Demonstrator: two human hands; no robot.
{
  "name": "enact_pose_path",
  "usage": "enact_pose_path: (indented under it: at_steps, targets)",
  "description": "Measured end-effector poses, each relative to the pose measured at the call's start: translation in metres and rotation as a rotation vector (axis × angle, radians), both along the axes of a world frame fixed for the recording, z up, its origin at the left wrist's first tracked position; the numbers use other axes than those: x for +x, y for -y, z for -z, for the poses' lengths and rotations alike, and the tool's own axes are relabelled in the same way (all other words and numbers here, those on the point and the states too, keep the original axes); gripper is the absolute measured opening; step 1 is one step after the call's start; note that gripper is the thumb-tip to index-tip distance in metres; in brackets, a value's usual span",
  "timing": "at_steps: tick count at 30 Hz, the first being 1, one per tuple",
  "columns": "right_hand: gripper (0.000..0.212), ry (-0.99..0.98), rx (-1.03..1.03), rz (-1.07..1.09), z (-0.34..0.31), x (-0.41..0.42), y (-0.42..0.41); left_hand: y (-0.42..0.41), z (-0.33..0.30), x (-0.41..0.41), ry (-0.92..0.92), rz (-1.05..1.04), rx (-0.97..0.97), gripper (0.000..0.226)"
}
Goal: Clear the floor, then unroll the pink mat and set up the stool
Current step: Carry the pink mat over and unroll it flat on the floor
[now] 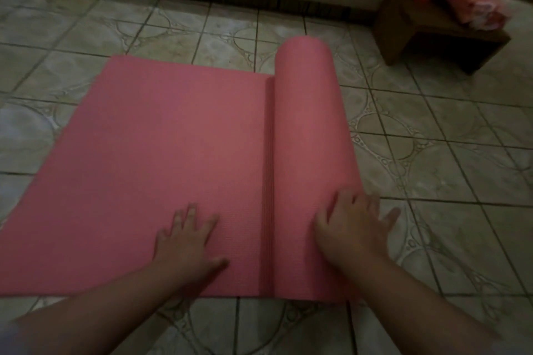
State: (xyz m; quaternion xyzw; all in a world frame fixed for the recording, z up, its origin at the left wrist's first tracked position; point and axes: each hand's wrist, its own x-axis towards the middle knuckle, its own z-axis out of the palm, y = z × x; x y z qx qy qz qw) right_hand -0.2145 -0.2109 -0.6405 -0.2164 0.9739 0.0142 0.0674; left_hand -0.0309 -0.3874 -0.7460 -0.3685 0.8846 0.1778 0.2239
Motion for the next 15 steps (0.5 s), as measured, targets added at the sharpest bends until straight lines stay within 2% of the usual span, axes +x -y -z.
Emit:
enact_pose_path:
  at_steps: [3,5,7,9,15]
  targets:
    - [0.093,0.250,-0.179,0.171,-0.002,-0.011,0.010,-0.001,0.003,-0.006,0.024,0.001,0.004,0.116]
    - [0.118,0.338,-0.152,0.222,0.000,-0.019,0.006,0.000,0.001,-0.011,0.054,-0.017,0.026,0.120]
    - [0.133,0.356,-0.123,0.265,0.001,-0.029,-0.003,0.002,-0.005,-0.019,0.100,-0.026,0.055,0.122]
    - [0.138,0.375,-0.185,0.285,0.000,-0.038,-0.007,0.002,-0.011,-0.026,0.138,-0.032,0.072,0.124]
    - [0.124,0.441,-0.321,0.188,-0.003,-0.036,0.003,0.004,-0.015,-0.031,0.126,-0.053,0.085,0.124]
